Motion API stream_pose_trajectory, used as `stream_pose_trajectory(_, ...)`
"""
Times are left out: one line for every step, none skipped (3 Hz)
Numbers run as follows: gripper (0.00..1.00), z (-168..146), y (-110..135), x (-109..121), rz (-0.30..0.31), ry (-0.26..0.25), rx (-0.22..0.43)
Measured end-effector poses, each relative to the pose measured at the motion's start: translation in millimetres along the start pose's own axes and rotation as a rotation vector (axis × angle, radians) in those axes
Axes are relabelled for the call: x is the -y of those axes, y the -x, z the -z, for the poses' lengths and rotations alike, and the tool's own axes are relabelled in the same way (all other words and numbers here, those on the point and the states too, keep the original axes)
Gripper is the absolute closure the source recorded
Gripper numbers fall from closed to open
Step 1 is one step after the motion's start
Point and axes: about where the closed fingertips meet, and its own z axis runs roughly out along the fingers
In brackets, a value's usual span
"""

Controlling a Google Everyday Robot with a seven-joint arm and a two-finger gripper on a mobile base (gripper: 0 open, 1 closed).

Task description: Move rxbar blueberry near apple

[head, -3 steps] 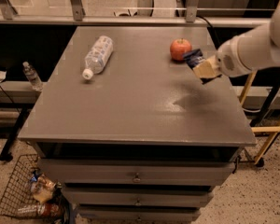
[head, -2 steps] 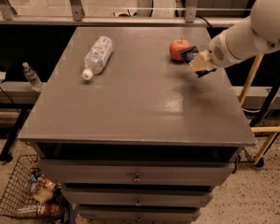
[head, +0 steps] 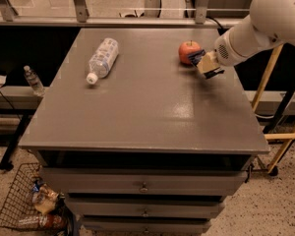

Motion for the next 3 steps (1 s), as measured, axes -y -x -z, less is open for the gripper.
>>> stream_pose_trajectory(0.62,-1.5,0.0,-1.1,0.001,0.002,-0.002)
stream_pose_trajectory(0.39,-3.1,0.1,-2.4,0.003,0.005,-0.003)
stream_pose_trajectory(0.15,-4.7,0.0,-3.7,0.004,0.008,-0.005)
